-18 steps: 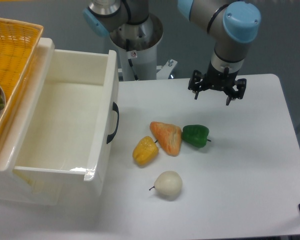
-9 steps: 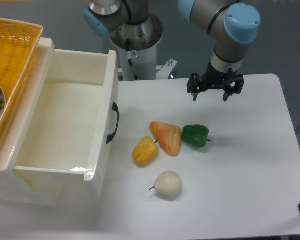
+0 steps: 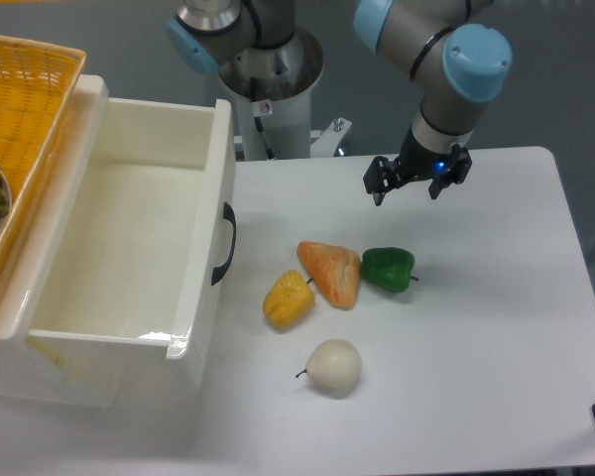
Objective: Pick up the green chilies
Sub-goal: 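Move the open gripper down toward the green bell pepper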
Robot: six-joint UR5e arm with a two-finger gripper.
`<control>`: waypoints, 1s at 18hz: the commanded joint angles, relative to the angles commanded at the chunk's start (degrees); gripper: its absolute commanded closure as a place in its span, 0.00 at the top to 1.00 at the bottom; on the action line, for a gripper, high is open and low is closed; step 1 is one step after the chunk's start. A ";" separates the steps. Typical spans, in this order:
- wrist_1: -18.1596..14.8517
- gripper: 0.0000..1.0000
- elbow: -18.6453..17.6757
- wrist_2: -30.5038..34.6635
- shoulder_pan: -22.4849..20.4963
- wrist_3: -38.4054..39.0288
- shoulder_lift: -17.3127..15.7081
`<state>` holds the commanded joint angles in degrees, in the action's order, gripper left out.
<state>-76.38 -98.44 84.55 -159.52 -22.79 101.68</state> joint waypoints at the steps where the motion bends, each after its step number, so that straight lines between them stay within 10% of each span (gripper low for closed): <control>1: 0.09 1.00 0.53 0.18 0.09 3.16 0.62; 18: 8.09 1.00 0.27 1.50 3.78 22.09 6.86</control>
<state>-68.29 -98.17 86.04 -155.74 -0.70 108.54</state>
